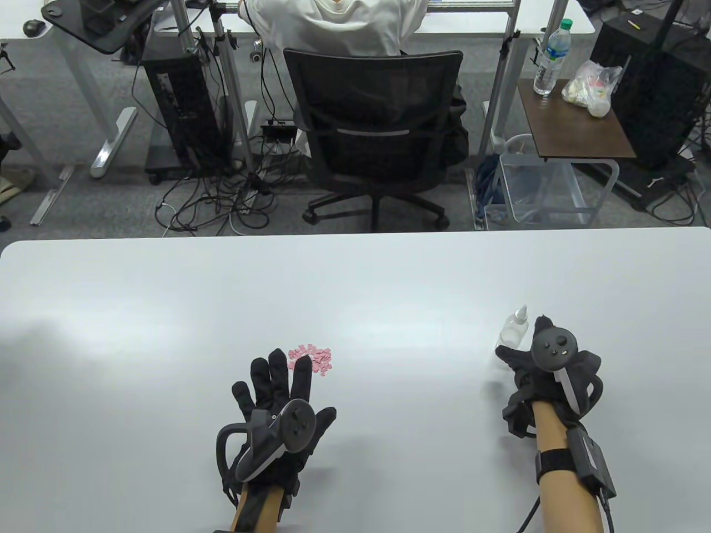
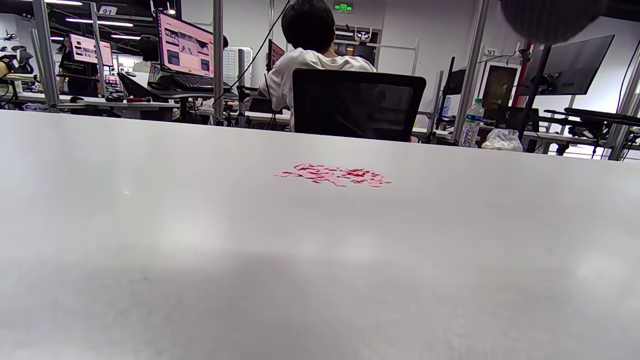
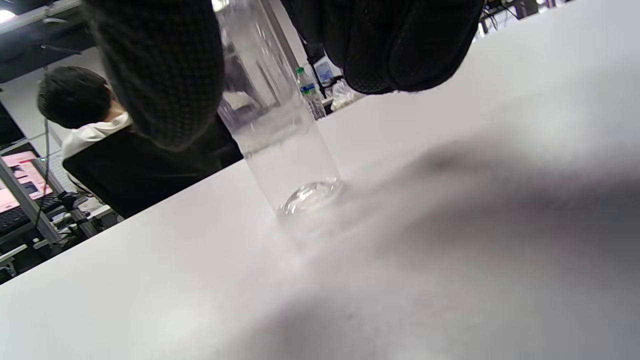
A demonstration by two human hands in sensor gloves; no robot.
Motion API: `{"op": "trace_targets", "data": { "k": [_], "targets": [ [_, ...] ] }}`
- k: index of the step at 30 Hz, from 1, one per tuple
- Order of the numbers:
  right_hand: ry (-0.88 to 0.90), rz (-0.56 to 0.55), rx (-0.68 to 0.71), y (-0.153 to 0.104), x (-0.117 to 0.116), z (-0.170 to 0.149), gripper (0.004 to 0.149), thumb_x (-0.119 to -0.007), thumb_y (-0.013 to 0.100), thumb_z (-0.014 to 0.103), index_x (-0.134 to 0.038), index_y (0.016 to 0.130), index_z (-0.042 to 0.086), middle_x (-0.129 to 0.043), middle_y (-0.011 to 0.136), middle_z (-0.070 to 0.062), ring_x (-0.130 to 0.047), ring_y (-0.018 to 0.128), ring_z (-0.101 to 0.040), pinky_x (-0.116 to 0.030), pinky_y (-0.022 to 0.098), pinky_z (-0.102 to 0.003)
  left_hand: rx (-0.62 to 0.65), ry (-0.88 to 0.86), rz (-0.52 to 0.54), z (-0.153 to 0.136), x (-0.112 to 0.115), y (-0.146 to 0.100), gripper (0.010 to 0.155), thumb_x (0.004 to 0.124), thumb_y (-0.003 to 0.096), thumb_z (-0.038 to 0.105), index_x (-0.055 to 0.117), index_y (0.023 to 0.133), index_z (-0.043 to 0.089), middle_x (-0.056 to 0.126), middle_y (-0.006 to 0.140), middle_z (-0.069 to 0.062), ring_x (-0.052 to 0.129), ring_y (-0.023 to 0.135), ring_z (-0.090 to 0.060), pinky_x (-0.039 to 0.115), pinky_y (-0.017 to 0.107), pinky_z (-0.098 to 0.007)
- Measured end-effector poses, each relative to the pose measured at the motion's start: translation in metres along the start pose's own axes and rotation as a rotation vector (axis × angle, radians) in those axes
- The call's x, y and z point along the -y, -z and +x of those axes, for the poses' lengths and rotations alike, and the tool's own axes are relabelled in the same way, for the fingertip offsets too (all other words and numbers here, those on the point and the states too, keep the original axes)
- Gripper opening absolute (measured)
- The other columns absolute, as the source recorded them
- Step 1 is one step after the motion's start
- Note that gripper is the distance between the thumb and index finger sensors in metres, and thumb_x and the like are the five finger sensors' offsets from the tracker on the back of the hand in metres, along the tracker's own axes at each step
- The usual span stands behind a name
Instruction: Squeeze empty conical bottle to blow paper scraps with air puff
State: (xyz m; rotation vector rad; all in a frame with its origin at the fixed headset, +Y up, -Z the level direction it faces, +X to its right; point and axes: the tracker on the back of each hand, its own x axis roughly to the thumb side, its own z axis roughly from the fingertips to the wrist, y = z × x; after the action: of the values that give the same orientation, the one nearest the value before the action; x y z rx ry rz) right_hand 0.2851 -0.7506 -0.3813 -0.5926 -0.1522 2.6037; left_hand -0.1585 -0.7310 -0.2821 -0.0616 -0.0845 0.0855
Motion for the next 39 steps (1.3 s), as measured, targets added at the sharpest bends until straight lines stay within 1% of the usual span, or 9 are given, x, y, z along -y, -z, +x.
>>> {"op": "trace_targets", "data": {
  "k": [9,11,13,16,20,25,30,34,39],
  "targets": [
    [0.082,0.035,-0.125,0.018,-0.009,0.005,0.099,-0.097,0.041,0.049,-0.053,0.115,0.0,-0.066,0.111,-0.029,-0.078,0.092,-0.047,-0.073,0.067,-0.059,-0.02,-0.001,-0.014,-0.005,0.001,0.002,0.093,0.061,0.0548,0.072,0.01,0.121,0.031,-0.003,0.125,-0.014,-0.006,0.111,-0.041,0.011,0.078,-0.068],
    [0.134,0.032,-0.149,0.02,-0.009,0.004,0.09,-0.096,0.044,0.046,-0.058,0.114,0.003,-0.069,0.111,-0.026,-0.078,0.091,-0.048,-0.069,0.067,-0.061,-0.019,0.0,-0.012,-0.005,0.001,0.002,0.093,0.061,0.0548,0.072,0.009,0.121,0.031,-0.004,0.125,-0.014,-0.006,0.111,-0.041,0.011,0.078,-0.068],
    [0.173,-0.004,-0.162,0.02,-0.008,0.003,0.072,-0.092,0.049,0.042,-0.068,0.109,0.01,-0.072,0.109,-0.021,-0.079,0.091,-0.046,-0.067,0.068,-0.062,-0.025,0.005,-0.007,-0.005,0.001,0.002,0.094,0.061,0.0549,0.072,0.009,0.121,0.03,-0.005,0.124,-0.014,-0.007,0.11,-0.041,0.011,0.077,-0.069],
    [0.159,0.052,-0.125,0.018,-0.004,0.004,0.068,-0.089,0.051,0.044,-0.069,0.107,0.012,-0.07,0.111,-0.022,-0.077,0.093,-0.047,-0.065,0.069,-0.063,-0.028,0.012,-0.012,-0.005,0.001,0.002,0.094,0.061,0.055,0.072,0.009,0.121,0.03,-0.005,0.124,-0.014,-0.007,0.11,-0.041,0.011,0.077,-0.069],
    [0.17,0.033,-0.029,0.009,0.012,0.008,0.067,-0.083,0.055,0.047,-0.068,0.107,0.009,-0.07,0.111,-0.024,-0.077,0.094,-0.047,-0.058,0.072,-0.064,-0.016,-0.003,0.001,-0.004,0.0,0.002,0.093,0.062,0.0551,0.071,0.013,0.122,0.03,-0.003,0.125,-0.015,-0.006,0.111,-0.041,0.012,0.078,-0.068],
    [0.142,0.029,0.175,-0.019,0.037,0.028,0.067,-0.081,0.056,0.046,-0.066,0.106,0.005,-0.078,0.105,-0.028,-0.085,0.089,-0.047,-0.057,0.072,-0.066,0.001,-0.031,0.068,-0.001,-0.005,-0.002,0.087,0.068,0.0555,0.066,0.031,0.124,0.027,0.012,0.128,-0.016,0.005,0.114,-0.042,0.02,0.081,-0.066],
    [0.053,0.029,0.43,-0.068,0.049,0.059,0.068,-0.083,0.055,0.046,-0.068,0.106,0.005,-0.087,0.094,-0.024,-0.093,0.081,-0.043,-0.06,0.069,-0.068,0.031,-0.051,0.122,0.004,-0.008,-0.006,0.085,0.071,0.0555,0.063,0.035,0.123,0.026,0.019,0.129,-0.015,0.012,0.115,-0.042,0.024,0.082,-0.065],
    [0.049,0.097,0.631,-0.116,0.035,0.081,0.068,-0.084,0.054,0.045,-0.068,0.108,0.007,-0.087,0.095,-0.021,-0.091,0.082,-0.043,-0.058,0.069,-0.069,0.071,-0.064,0.188,0.009,-0.013,-0.01,0.081,0.073,0.0551,0.061,0.04,0.121,0.026,0.03,0.13,-0.013,0.024,0.119,-0.041,0.031,0.083,-0.063],
    [-0.159,0.179,0.844,-0.16,-0.004,0.102,0.069,-0.084,0.053,0.047,-0.068,0.11,0.011,-0.085,0.096,-0.019,-0.09,0.082,-0.042,-0.057,0.069,-0.071,0.193,-0.098,0.361,0.023,-0.021,-0.023,0.071,0.077,0.0543,0.056,0.055,0.116,0.028,0.057,0.125,-0.005,0.064,0.116,-0.034,0.042,0.083,-0.061]
  ]
}}
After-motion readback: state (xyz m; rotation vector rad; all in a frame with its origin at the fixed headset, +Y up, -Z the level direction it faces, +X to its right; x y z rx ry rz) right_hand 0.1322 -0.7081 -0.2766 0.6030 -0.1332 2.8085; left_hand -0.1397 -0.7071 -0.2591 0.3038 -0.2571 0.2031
